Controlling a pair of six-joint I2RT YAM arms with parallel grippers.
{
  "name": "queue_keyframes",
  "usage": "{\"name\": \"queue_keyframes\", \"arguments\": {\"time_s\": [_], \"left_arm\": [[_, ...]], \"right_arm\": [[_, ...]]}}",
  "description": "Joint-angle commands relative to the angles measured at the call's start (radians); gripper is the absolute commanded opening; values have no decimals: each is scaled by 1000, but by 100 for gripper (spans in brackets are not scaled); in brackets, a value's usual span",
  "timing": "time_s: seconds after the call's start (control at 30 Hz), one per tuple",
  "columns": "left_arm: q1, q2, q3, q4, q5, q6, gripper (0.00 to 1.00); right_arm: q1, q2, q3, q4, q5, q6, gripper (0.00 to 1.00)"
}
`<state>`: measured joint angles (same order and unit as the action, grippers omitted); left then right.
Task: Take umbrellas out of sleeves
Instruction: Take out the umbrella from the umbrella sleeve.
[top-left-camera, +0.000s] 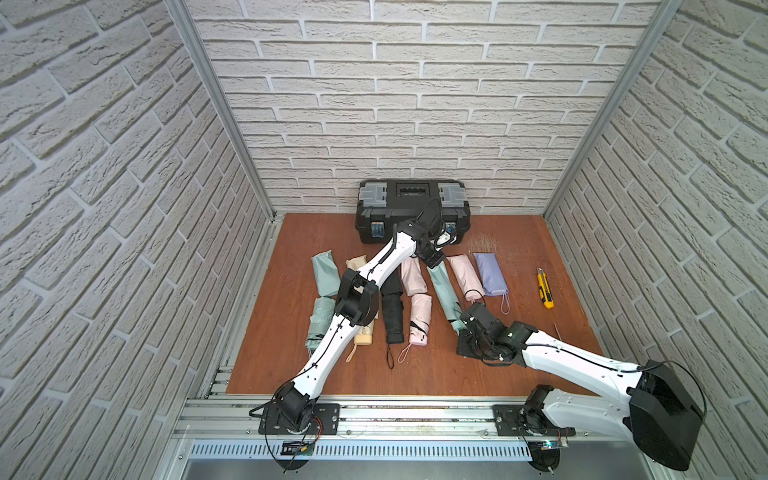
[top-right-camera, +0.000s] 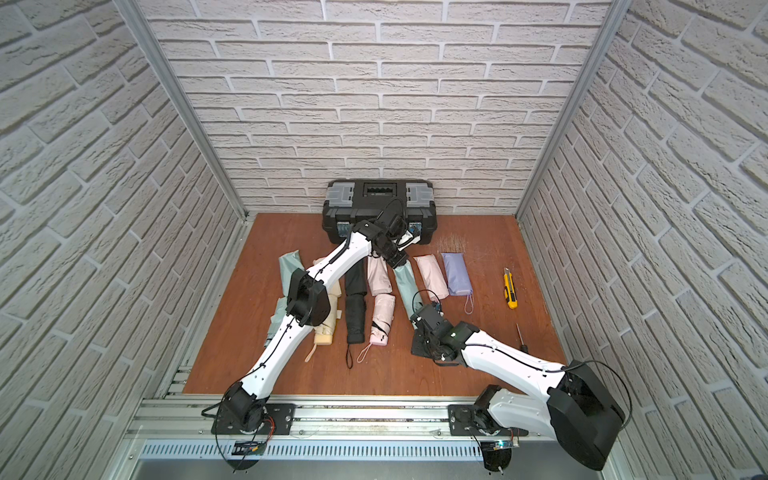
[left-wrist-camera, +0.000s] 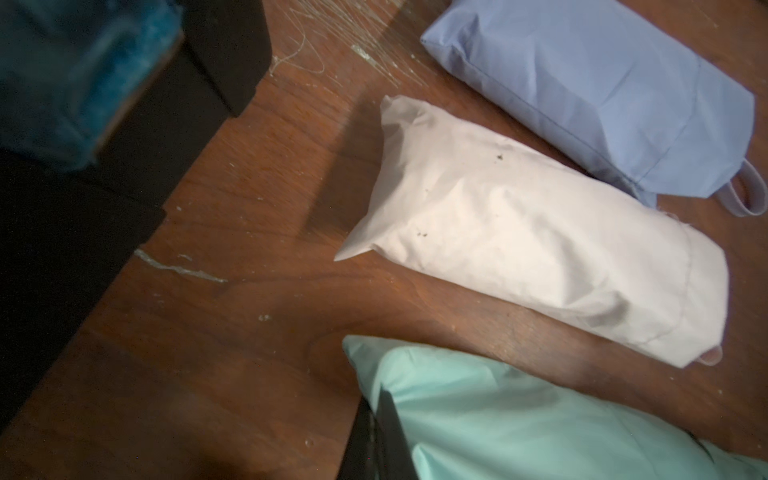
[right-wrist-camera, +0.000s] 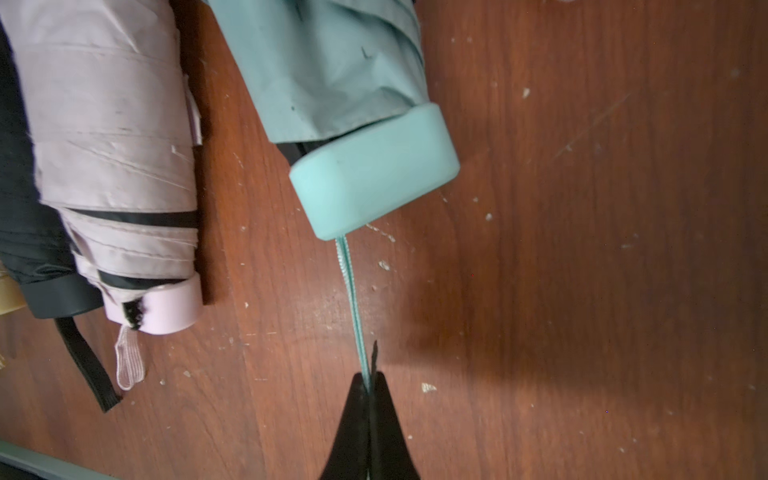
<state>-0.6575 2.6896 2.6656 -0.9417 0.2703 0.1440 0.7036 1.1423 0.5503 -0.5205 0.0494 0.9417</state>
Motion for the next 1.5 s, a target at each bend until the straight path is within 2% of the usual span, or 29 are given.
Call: {"name": "queue_keyframes", "arguments": {"time_s": [0.0, 1.03, 1.07, 1.23, 1.37, 1.43, 1.47], "left_arm": [[10, 8, 39, 73, -38, 37, 0], [6, 7, 40, 121, -100, 61, 0], [6, 7, 40, 122, -101, 61, 5], [4, 6, 40, 122, -129, 72, 9], [4, 0, 39, 121, -141, 75, 31], [1, -7, 39, 117, -136, 75, 54], [-1, -12, 37, 116, -135, 74, 60]], "right_arm": [[15, -24, -22, -42, -16, 25, 3], [59, -67, -55, -41, 1, 78, 3], [60, -65, -55, -40, 1, 78, 3], [60, -57, -52, -34, 1, 78, 3], [62, -53, -53, -32, 0, 79, 3], [63, -53, -55, -29, 1, 80, 3], [64, -53, -55, -27, 1, 80, 3]]}}
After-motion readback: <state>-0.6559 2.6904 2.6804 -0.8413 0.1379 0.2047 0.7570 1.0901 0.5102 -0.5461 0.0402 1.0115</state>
